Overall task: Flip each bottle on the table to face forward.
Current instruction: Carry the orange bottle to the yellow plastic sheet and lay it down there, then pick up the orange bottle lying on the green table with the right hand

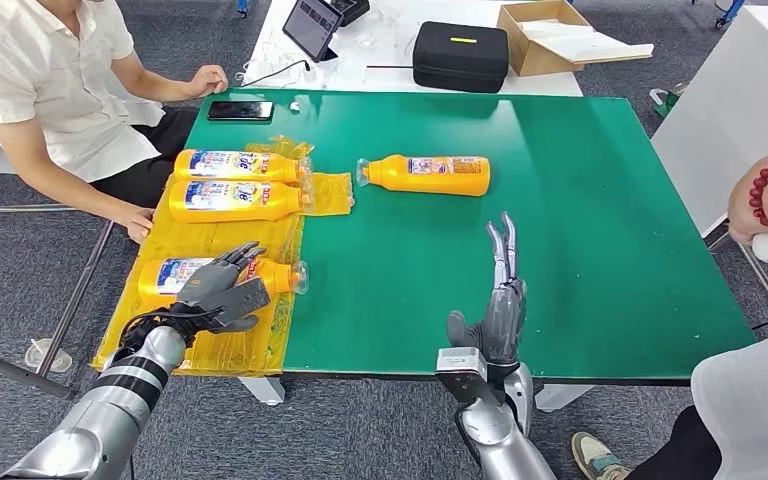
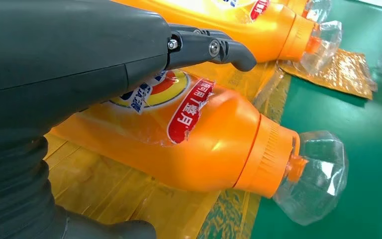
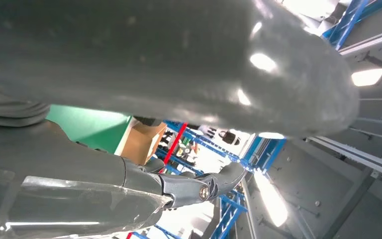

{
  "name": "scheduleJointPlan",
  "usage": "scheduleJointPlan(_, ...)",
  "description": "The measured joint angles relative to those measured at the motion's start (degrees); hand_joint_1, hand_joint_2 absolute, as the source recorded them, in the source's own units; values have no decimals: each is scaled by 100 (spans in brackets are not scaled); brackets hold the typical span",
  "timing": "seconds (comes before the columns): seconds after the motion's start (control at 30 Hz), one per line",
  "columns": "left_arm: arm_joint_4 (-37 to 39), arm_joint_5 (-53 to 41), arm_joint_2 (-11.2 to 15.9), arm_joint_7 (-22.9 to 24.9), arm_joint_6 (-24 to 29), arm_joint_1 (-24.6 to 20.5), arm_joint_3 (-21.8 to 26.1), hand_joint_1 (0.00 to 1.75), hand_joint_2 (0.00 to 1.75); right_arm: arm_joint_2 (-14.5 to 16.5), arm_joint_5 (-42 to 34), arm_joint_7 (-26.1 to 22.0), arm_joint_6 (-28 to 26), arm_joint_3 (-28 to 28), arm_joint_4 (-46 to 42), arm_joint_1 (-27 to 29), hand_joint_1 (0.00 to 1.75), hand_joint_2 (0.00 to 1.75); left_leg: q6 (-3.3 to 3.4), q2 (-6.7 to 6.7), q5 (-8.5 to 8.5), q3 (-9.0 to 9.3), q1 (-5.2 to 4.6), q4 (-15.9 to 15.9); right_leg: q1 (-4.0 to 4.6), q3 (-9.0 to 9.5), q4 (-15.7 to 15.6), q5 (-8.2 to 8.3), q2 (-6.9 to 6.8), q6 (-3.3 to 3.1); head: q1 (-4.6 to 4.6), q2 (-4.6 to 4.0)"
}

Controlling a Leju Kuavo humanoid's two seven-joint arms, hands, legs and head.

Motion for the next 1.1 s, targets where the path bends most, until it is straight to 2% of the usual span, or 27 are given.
scheduleJointPlan(0.37,-66,530,170,-381,-348,46,-211,0,175,-105,-31,0,-1,180,129,-10,0,0,0,0,2,17,0,0,0,17,0,3,0,0,1,0)
scheduleJointPlan(1.1,-160,545,202,-399,-354,92,-256,0,175,-148,-26,0,0,205,160,-10,0,0,0,2,0,16,0,0,0,15,0,2,1,0,0,0)
